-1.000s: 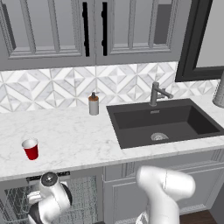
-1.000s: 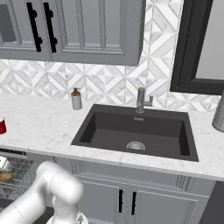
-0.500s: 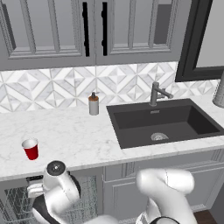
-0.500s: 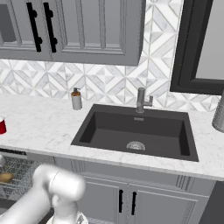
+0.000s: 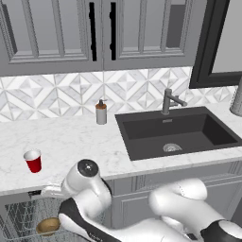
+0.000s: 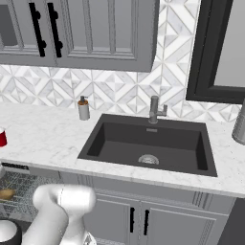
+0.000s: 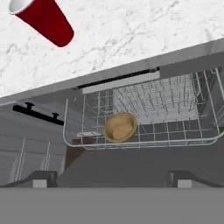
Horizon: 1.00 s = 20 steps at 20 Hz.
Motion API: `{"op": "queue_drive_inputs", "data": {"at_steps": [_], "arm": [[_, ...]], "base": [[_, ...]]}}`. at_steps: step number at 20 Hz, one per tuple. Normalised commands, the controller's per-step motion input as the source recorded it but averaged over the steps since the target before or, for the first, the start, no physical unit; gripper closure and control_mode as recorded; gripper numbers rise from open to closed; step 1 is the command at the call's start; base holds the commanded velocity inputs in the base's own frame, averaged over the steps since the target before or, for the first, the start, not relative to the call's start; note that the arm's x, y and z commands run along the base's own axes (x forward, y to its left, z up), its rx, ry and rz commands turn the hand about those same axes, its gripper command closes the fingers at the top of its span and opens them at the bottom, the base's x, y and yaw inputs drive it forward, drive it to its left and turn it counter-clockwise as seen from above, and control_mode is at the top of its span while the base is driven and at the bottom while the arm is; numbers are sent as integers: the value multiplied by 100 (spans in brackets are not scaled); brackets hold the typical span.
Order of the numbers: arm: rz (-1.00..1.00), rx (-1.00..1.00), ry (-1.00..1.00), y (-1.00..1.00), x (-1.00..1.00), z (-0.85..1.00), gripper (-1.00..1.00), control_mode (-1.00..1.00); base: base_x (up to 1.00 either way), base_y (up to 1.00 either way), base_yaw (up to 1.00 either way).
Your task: Pick up the cup and bowl from the counter, place them in the dishwasher, and close the dishwasher door.
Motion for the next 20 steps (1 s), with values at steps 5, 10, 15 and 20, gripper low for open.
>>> {"op": "queue_drive_inputs", "data": {"at_steps": [5,10,15,20], "arm": [[-23,10,2,-7,0,100,-100,-100],[-22,5,9,0,7,96,-100,-100],[-6,4,21,-3,19,85,-100,-100],[1,4,24,-28,66,19,-100,-100]], "base": [[0,0,0],[0,0,0],[0,0,0],[0,0,0]]}}
